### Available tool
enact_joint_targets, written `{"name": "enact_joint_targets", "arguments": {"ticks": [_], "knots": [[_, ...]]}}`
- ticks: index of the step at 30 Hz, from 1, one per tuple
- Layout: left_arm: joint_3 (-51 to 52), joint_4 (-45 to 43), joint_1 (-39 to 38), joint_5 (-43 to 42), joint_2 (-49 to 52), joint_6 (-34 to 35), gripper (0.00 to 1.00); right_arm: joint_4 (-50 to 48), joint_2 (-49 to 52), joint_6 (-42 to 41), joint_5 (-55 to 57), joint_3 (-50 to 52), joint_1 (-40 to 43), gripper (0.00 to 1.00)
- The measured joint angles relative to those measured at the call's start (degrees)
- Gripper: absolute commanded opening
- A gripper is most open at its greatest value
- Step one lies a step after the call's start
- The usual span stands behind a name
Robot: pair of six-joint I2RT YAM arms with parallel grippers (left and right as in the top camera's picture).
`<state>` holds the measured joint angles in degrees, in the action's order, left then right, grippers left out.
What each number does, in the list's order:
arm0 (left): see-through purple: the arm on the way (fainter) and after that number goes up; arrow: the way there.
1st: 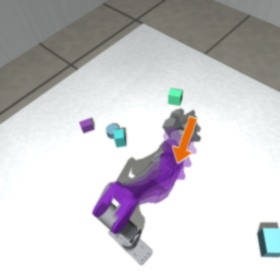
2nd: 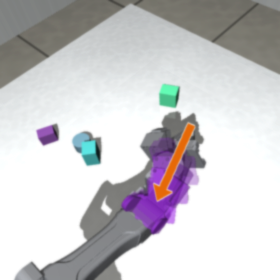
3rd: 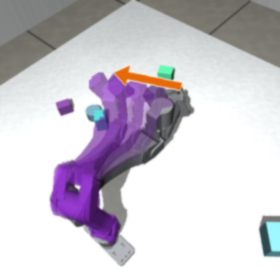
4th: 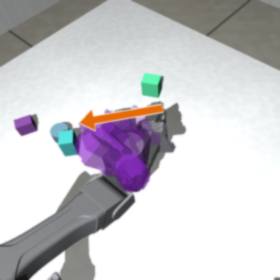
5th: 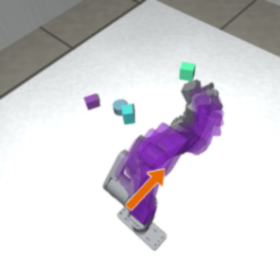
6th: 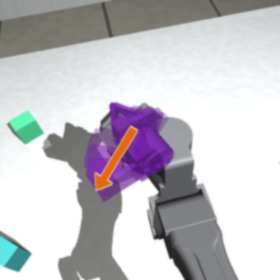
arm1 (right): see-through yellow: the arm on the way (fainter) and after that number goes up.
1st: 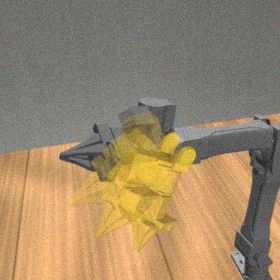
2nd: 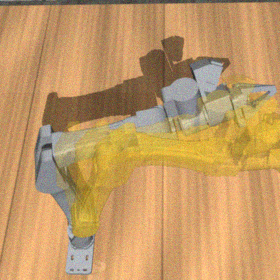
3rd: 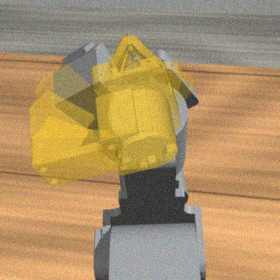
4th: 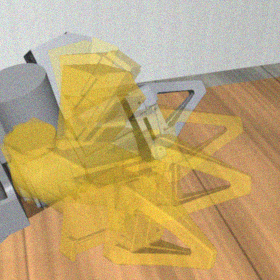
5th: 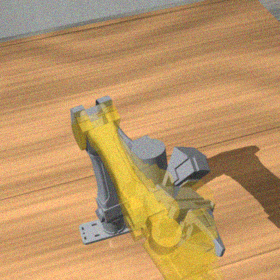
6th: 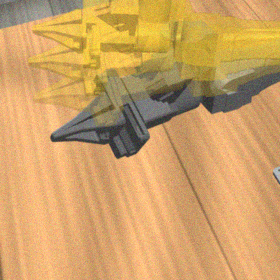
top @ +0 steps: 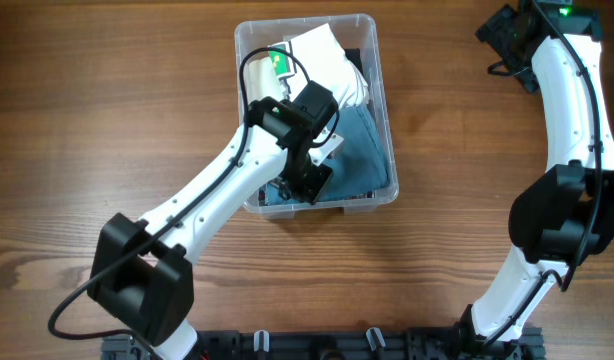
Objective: Pack container
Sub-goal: 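Lower the jeans onto the plaid shirt and press them flat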
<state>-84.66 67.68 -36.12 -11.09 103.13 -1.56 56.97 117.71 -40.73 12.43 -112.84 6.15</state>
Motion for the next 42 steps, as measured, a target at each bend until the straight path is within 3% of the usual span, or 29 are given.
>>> {"name": "enact_joint_targets", "arguments": {"ticks": [4, 12, 14, 21, 33, 42], "knots": [[0.00, -0.35, -0.02, -0.15, 0.00, 0.24, 0.12, 0.00, 0.00, 0.00, 0.00, 0.00, 0.00, 1.00], [0.00, -0.61, 1.16, -0.37, 0.24, 0.44, 0.08, -0.02, 0.00, 0.00, 0.00, 0.00, 0.00, 1.00], [0.00, -0.63, 1.81, -0.85, 0.39, 1.29, 0.04, -0.02, 0.00, 0.00, 0.00, 0.00, 0.00, 1.00], [0.33, -1.55, 5.44, -0.83, 1.36, 7.54, 0.04, 0.00, 0.00, 0.00, 0.00, 0.00, 0.00, 1.00], [-0.72, -2.45, 5.86, 0.35, 1.79, 8.92, 0.05, 0.00, 0.00, 0.00, 0.00, 0.00, 0.00, 1.00], [-6.38, -9.90, 2.34, -1.07, 1.92, 9.22, 0.04, 0.00, 0.00, 0.00, 0.00, 0.00, 0.00, 1.00]]}}
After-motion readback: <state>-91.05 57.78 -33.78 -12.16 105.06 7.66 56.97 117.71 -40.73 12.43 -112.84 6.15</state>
